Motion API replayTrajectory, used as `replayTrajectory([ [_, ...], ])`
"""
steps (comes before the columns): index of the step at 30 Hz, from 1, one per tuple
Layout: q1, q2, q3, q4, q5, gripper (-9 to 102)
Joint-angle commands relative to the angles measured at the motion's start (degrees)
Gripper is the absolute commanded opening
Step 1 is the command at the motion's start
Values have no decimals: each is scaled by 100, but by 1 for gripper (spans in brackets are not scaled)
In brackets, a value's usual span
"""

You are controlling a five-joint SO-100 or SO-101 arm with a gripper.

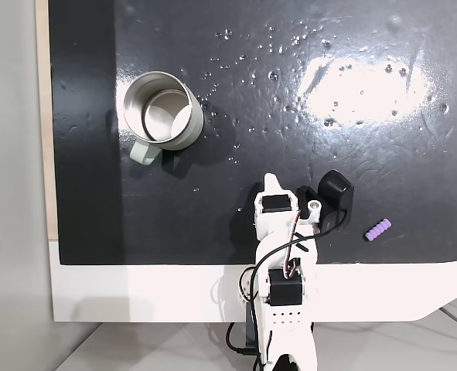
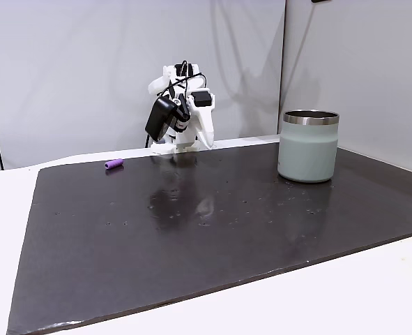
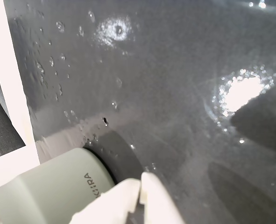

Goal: Grasp a pengrip and put it in the cup.

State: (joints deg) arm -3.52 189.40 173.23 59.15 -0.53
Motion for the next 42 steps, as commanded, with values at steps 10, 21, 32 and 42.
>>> replayTrajectory([
  [10,-97,62,-18,-176,-149,0],
  [21,545,70,-70,-290,-1160,0],
  [32,1679,44,-1688,1714,-3647,0],
  [42,2180,-1608,-2865,2329,-4676,0],
])
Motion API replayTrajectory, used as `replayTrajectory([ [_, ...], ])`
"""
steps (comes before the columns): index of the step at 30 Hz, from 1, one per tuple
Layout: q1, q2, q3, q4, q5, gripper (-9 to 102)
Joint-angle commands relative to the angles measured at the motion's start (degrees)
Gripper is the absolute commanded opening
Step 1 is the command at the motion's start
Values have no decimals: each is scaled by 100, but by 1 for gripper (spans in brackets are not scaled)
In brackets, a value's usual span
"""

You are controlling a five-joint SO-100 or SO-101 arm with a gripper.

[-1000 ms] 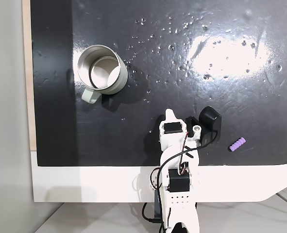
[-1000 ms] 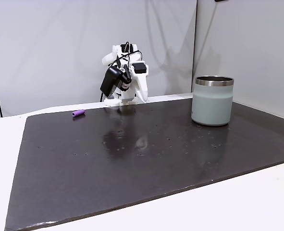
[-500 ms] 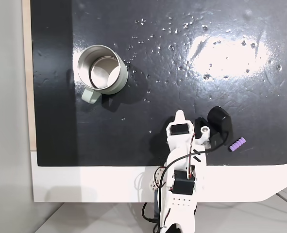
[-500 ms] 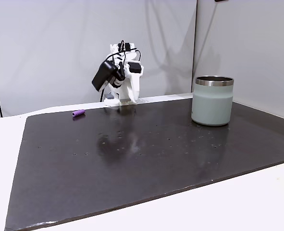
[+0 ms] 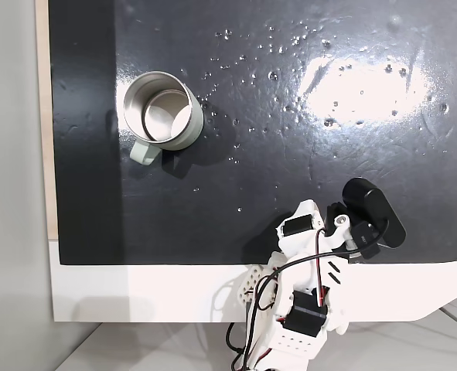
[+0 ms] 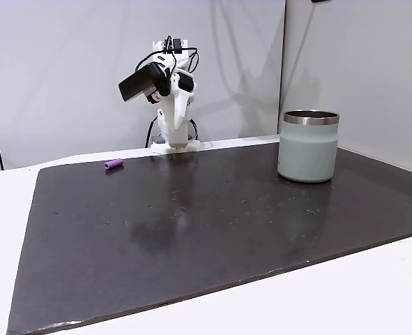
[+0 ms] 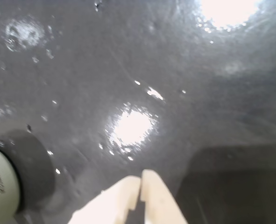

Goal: Grasp a pengrip and put it in the cup.

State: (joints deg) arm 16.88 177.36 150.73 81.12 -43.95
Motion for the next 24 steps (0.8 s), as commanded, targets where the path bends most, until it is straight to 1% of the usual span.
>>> replayTrajectory([
  [1,211,-562,-721,229,-483,0],
  [6,791,-1143,-905,369,-1380,1],
  [10,1503,-2039,-976,132,-2092,1],
  [13,1995,-2900,-1204,-114,-2443,1],
  [15,2259,-3480,-1354,-360,-2610,1],
  [20,2760,-4755,-1477,-1345,-2900,1],
  [24,3015,-5897,-1881,-1811,-3006,1],
])
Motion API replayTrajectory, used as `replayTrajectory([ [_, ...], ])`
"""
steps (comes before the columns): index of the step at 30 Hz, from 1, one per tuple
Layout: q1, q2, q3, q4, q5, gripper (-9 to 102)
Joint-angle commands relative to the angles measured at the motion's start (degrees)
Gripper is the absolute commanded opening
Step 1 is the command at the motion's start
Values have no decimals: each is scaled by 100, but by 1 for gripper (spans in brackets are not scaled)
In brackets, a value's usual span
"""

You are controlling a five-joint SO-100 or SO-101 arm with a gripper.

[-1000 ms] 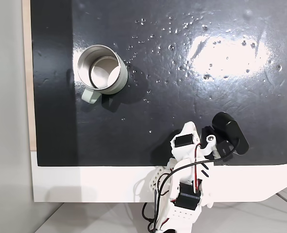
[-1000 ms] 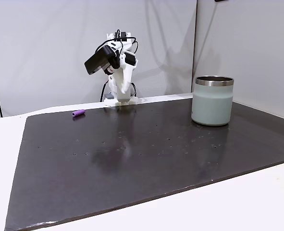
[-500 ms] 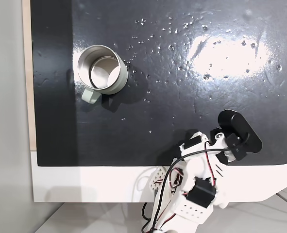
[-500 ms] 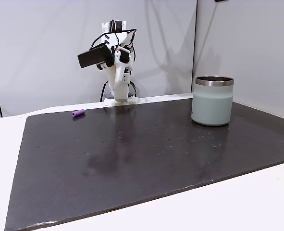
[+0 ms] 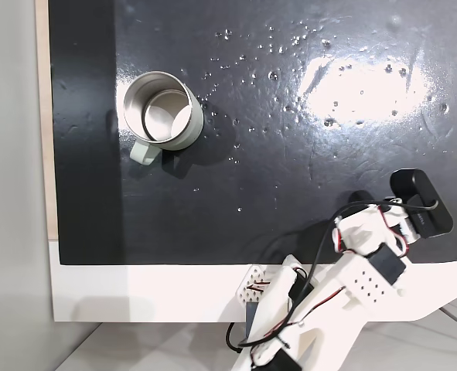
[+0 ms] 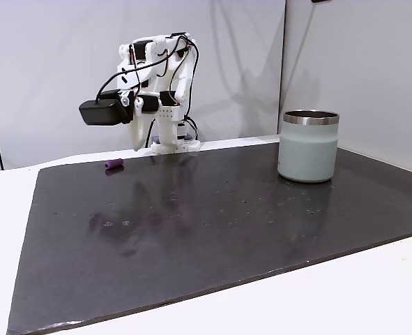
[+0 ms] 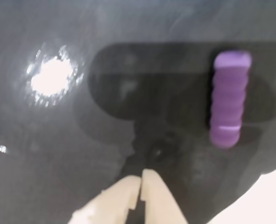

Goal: Grasp a pengrip and put it in the cup.

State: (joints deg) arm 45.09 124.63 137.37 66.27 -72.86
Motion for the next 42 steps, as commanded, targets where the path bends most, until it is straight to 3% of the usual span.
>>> replayTrajectory([
  [1,237,-861,-659,-413,-114,1],
  [11,343,-1872,-1274,-448,-158,1],
  [27,606,-1986,-2118,1143,-1063,3],
  [37,949,-1934,-2241,1213,-1248,24],
  [42,1046,-2057,-2162,993,-1257,26],
])
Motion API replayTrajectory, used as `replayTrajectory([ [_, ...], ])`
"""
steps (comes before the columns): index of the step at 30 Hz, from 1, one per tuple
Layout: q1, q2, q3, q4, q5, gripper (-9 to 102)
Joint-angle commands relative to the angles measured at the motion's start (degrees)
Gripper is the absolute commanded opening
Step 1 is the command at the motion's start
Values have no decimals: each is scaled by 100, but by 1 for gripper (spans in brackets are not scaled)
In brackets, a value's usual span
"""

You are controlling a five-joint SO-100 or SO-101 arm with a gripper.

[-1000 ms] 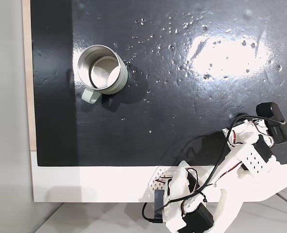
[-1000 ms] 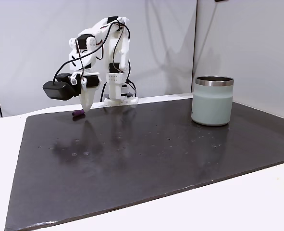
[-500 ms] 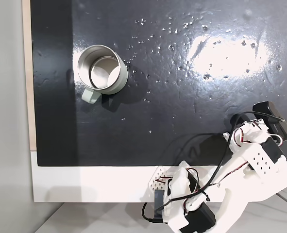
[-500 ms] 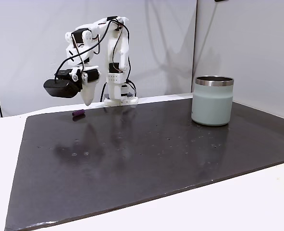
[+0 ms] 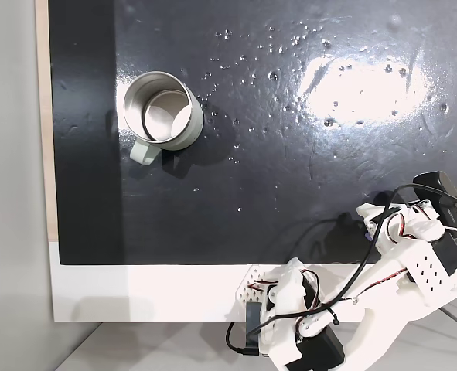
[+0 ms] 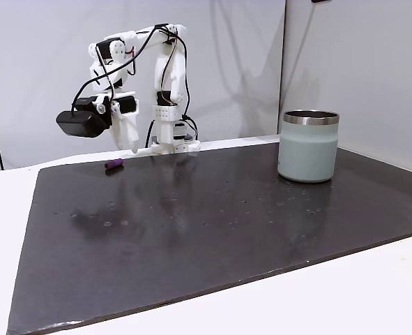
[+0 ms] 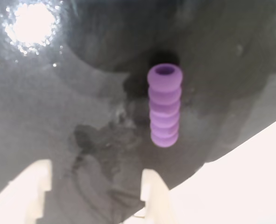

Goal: Grasp a pengrip and put it in the cup.

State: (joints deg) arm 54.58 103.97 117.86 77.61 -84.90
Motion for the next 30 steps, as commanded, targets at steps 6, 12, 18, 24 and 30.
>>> replayTrajectory([
  [6,404,-35,-299,-185,-396,26],
  [12,571,-369,-299,-633,-510,26],
  [18,598,-800,-272,-1055,-510,25],
  [24,571,-1055,-105,-1441,-510,22],
  [30,536,-1072,220,-1775,-554,11],
])
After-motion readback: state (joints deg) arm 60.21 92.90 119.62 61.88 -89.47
